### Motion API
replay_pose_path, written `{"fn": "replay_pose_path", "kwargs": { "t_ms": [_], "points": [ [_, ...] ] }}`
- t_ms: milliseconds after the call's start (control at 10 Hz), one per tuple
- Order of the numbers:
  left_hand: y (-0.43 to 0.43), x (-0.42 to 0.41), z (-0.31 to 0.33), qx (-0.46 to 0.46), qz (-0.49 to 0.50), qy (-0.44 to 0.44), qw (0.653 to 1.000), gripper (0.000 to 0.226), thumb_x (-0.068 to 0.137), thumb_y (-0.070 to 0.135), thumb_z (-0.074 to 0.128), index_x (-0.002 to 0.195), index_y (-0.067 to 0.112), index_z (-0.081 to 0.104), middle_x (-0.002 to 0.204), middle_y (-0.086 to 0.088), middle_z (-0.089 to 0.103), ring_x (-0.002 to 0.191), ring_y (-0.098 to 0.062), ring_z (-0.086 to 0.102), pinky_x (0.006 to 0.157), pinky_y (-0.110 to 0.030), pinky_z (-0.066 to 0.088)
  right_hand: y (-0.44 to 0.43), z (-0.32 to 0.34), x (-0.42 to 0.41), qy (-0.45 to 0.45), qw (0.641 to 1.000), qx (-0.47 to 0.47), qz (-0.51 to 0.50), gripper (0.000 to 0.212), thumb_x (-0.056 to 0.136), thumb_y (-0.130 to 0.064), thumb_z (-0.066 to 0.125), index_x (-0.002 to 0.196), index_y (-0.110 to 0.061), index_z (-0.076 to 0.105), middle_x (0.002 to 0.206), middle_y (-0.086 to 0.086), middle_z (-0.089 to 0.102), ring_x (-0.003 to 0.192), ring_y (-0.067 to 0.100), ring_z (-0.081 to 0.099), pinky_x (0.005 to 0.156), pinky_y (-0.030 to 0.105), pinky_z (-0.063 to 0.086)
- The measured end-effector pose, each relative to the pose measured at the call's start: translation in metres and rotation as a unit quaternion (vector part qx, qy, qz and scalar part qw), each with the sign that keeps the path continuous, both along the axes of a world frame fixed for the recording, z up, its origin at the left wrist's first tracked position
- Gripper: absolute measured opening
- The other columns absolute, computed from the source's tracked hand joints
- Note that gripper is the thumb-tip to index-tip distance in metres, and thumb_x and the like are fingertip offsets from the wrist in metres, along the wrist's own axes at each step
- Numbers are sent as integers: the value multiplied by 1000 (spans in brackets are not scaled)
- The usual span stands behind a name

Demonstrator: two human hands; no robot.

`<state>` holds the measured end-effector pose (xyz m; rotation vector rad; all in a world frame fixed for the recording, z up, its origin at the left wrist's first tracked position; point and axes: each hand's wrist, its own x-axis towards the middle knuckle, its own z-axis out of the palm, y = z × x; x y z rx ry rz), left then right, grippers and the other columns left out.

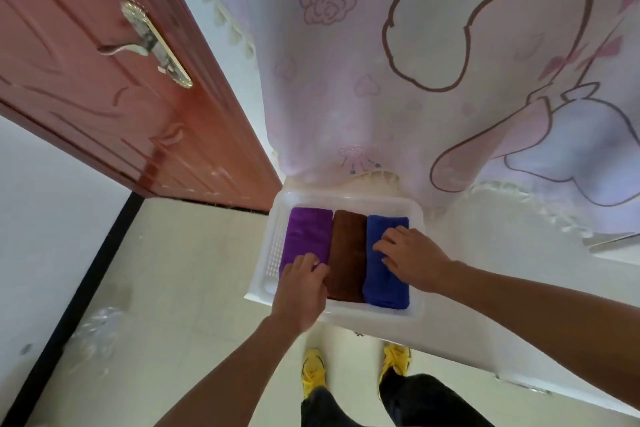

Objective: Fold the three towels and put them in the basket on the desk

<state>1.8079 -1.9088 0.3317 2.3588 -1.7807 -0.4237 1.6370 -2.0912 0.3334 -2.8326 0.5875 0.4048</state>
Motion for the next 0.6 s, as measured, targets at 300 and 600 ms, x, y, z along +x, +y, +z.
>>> {"fn": "replay_pose_path", "kwargs": {
  "t_ms": [300,600],
  "points": [
    [43,84,5,148,122,62,979,67,99,33,42,153,18,5,129,-6,52,108,-24,58,84,-35,47,125,0,8,14,989,82,-124,40,99,-52,32,130,-33,50,117,-5,59,104,15,55,88,29,46],
    [51,94,-2,174,158,123,964,45,100,25,36,141,7,27,126,-16,58,107,-30,59,81,-34,46,163,-1,18,29,970,75,-229,34,98,-48,40,127,-36,54,116,-5,60,106,15,55,90,30,44]
  ]
}}
